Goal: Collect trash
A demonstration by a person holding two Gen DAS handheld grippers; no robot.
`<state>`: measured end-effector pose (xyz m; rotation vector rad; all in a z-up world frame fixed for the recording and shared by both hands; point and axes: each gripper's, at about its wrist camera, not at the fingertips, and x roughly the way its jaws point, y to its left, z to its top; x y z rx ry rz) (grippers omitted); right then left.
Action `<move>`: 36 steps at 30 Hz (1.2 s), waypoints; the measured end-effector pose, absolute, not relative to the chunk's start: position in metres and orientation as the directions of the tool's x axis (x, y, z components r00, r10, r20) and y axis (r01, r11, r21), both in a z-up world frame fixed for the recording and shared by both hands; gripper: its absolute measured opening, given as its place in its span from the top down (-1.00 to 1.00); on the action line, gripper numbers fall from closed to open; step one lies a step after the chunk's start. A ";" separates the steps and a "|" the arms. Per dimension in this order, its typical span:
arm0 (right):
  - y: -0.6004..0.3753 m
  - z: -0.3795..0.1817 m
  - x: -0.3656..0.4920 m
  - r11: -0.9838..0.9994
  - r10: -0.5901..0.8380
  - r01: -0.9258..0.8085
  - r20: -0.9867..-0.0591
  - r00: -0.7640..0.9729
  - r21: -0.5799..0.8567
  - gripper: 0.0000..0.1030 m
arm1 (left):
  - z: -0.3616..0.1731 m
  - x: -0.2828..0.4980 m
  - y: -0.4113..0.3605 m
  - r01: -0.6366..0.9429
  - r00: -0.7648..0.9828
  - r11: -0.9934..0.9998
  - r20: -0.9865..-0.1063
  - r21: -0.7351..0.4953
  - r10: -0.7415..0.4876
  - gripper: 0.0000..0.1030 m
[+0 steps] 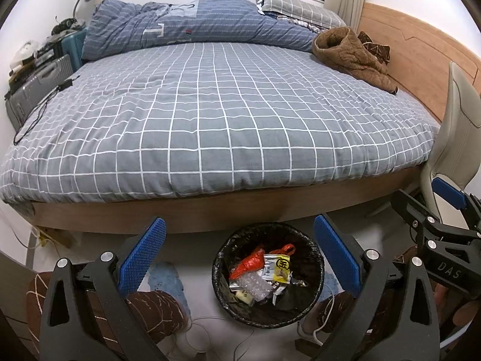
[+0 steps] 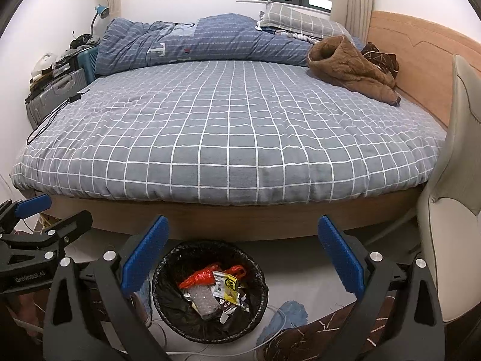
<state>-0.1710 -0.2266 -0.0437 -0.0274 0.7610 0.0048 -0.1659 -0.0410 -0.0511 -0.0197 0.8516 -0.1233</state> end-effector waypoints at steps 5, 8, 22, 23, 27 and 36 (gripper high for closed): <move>-0.227 -0.043 -0.170 1.000 -0.004 -0.014 -0.691 0.723 -0.020 -0.85 | -0.053 -0.165 -0.039 0.098 0.652 0.993 -0.750 -0.065 -0.113 -0.89; -0.228 -0.043 -0.170 1.000 -0.004 -0.015 -0.691 0.723 -0.022 -0.85 | -0.053 -0.164 -0.039 0.097 0.651 0.993 -0.750 -0.064 -0.112 -0.89; -0.227 -0.043 -0.169 1.000 0.001 -0.016 -0.690 0.723 -0.016 -0.85 | -0.054 -0.162 -0.042 0.083 0.658 0.995 -0.747 -0.054 -0.096 -0.89; -0.227 -0.042 -0.170 1.000 0.000 -0.016 -0.690 0.724 -0.016 -0.85 | -0.054 -0.162 -0.042 0.085 0.657 0.995 -0.747 -0.055 -0.098 -0.89; -0.227 -0.043 -0.170 1.000 0.000 -0.018 -0.690 0.723 -0.020 -0.85 | -0.054 -0.162 -0.042 0.079 0.657 0.995 -0.748 -0.053 -0.092 -0.89; -0.225 -0.043 -0.170 1.000 -0.001 -0.018 -0.691 0.723 -0.020 -0.85 | -0.055 -0.163 -0.045 0.075 0.656 0.997 -0.752 -0.024 -0.068 -0.89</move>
